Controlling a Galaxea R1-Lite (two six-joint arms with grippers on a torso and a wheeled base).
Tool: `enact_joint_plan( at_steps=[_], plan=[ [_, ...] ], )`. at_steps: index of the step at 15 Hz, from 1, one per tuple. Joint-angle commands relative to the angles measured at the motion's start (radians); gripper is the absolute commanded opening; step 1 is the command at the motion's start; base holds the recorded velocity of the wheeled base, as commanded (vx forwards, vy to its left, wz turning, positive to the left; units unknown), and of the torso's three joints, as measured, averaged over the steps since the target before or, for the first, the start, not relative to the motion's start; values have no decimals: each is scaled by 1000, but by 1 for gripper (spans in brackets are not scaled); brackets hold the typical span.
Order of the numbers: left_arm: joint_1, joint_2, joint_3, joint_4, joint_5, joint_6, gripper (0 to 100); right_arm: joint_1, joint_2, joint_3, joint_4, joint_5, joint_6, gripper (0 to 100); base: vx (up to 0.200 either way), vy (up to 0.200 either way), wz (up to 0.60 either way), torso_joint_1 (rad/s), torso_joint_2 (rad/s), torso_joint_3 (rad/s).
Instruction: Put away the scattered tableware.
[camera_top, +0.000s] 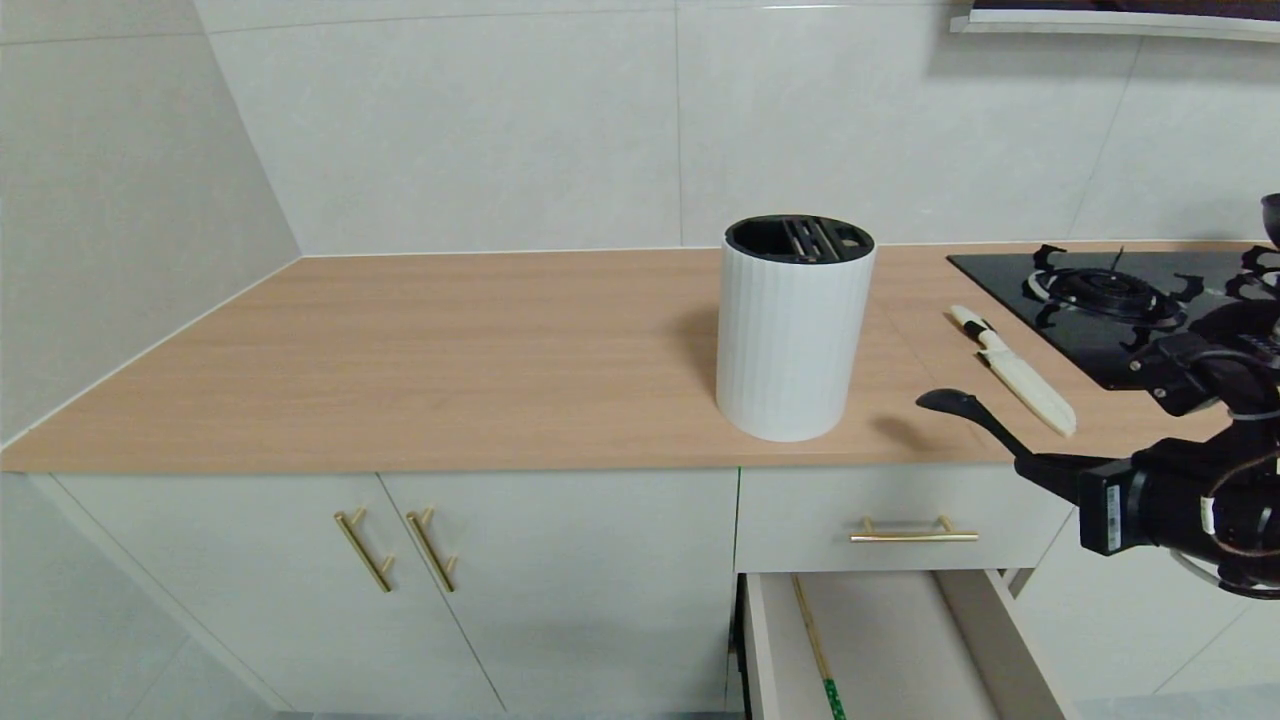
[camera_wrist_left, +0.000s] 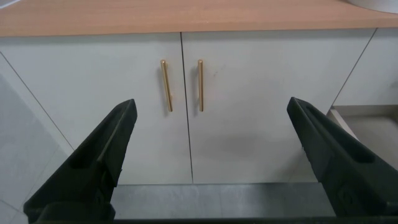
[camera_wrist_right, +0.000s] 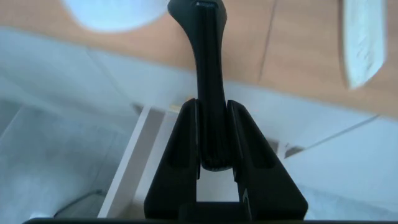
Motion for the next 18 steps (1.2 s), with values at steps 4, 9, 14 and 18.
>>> enact_joint_plan(
  at_steps=[4, 9, 14, 18],
  plan=[
    [0, 0, 0, 0, 0, 0, 100, 41, -26, 36, 0, 21, -2, 0, 0, 0, 0, -79, 162, 102],
    [0, 0, 0, 0, 0, 0, 100, 67, -26, 52, 0, 21, -4, 0, 0, 0, 0, -193, 460, 264],
    [0, 0, 0, 0, 0, 0, 100, 87, 29, 59, 0, 23, -2, 0, 0, 0, 0, -181, 473, 291],
    [0, 0, 0, 0, 0, 0, 100, 87, 97, 69, -5, 23, -2, 0, 0, 0, 0, -156, 460, 294]
  ],
)
